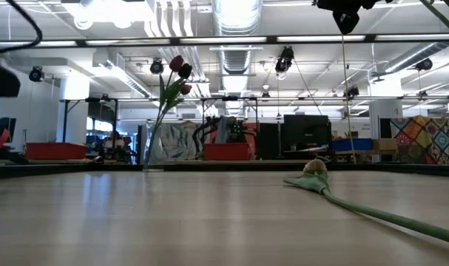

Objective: Sort flowers into vase by color
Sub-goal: Put the pink flower into the yellow flower vase

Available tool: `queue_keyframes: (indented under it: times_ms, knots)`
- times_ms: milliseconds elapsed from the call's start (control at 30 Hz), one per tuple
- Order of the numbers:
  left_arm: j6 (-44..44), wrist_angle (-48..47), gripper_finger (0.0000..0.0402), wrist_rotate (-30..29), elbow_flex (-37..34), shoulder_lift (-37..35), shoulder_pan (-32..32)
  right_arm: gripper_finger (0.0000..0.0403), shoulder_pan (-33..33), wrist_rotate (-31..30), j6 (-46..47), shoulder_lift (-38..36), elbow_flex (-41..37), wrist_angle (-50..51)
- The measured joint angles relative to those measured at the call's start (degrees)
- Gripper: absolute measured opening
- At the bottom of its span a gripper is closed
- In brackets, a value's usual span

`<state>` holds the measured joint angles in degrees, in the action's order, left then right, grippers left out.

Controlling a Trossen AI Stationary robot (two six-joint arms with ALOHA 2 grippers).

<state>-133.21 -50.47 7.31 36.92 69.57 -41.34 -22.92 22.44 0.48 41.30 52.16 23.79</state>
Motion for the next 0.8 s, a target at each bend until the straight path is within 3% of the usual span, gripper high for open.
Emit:
queue_keyframes:
  times_ms: [333, 500, 600, 733, 800]
  knots:
    - [0.14, 10.04, 0.0145, -0.79, -9.44, -2.13, 1.81, 0.0009, 0.01, 0.02, 1.44, 0.0, 0.0, -0.02]
    - [0.78, 12.75, 0.0111, -0.82, -10.99, -1.36, 1.84, 0.0009, 0.01, -0.01, 2.58, 0.0, 0.0, -0.04]
    - [1.99, 12.07, 0.0075, -4.04, -9.55, -0.85, 1.74, 0.0009, 0.01, -0.01, 2.7, 0.0, 0.0, -0.05]
    - [4.0, 8.94, 0.0016, -12.62, -5.98, -0.32, 1.85, 0.0009, 0.01, -0.03, 2.67, 0.0, 0.0, -0.22]
    - [4.85, 6.92, 0.0008, -17.49, -3.43, 0.18, 1.87, 0.0009, 0.01, -0.03, 2.66, 0.0, 0.0, -0.49]
